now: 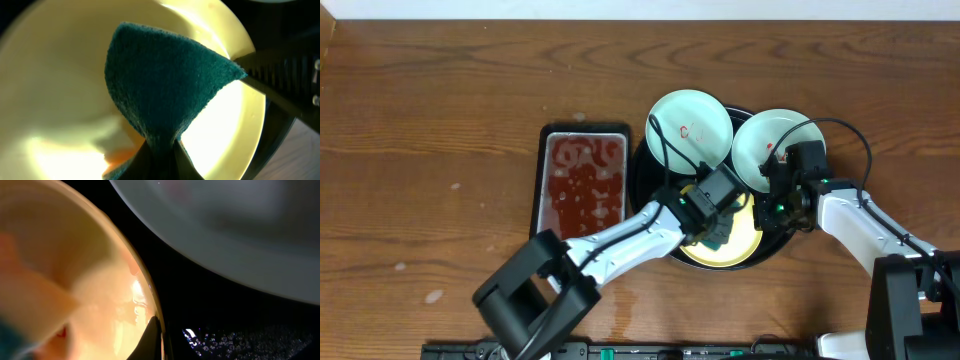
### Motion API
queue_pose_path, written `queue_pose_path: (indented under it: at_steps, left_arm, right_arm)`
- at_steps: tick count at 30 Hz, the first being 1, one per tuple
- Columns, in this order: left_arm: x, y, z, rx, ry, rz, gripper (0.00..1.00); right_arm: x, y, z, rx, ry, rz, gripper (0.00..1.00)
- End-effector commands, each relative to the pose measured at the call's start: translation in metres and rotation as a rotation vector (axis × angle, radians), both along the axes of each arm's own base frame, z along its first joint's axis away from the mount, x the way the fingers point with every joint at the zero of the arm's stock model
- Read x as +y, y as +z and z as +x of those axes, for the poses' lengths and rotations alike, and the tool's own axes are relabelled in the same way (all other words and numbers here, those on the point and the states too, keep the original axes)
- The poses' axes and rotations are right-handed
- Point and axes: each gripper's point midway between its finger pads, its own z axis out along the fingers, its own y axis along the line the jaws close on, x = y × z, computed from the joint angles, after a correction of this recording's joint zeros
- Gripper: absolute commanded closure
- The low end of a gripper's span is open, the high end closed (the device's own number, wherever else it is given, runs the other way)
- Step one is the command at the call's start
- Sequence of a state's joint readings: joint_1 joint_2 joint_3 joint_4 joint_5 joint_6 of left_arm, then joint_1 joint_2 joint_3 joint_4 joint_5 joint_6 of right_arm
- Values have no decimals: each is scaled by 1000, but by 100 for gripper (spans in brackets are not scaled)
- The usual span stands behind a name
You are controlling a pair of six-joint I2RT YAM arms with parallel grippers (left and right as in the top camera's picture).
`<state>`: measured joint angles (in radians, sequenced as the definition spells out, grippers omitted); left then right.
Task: Clean dirty plates on tray and stack at the side
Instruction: 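Move the sponge over and scrub the yellow plate with left gripper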
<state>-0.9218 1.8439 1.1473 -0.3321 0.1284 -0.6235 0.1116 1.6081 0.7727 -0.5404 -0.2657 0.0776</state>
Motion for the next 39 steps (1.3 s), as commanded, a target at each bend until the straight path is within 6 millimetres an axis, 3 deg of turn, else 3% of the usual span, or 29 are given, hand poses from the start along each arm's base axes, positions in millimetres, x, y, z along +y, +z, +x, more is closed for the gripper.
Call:
queue_pose_path:
  at_steps: [1, 11, 17, 29, 39]
  left_arm:
    - [-12, 1, 4, 38, 121, -53, 93]
    - [-23, -24, 13, 54, 195, -76, 93]
    - [8, -47, 27, 10, 267, 55, 93]
    - [61, -48, 59, -4, 336, 157, 92]
    - [79, -39, 52, 5, 274, 224, 93]
  right_arm:
    - [1, -9, -5, 31, 10, -11, 99]
    - [0, -9, -6, 33, 10, -11, 99]
    - [0, -9, -6, 36, 11, -11, 99]
    - [0, -9, -6, 37, 10, -12, 99]
    - [0, -9, -7, 38, 10, -12, 99]
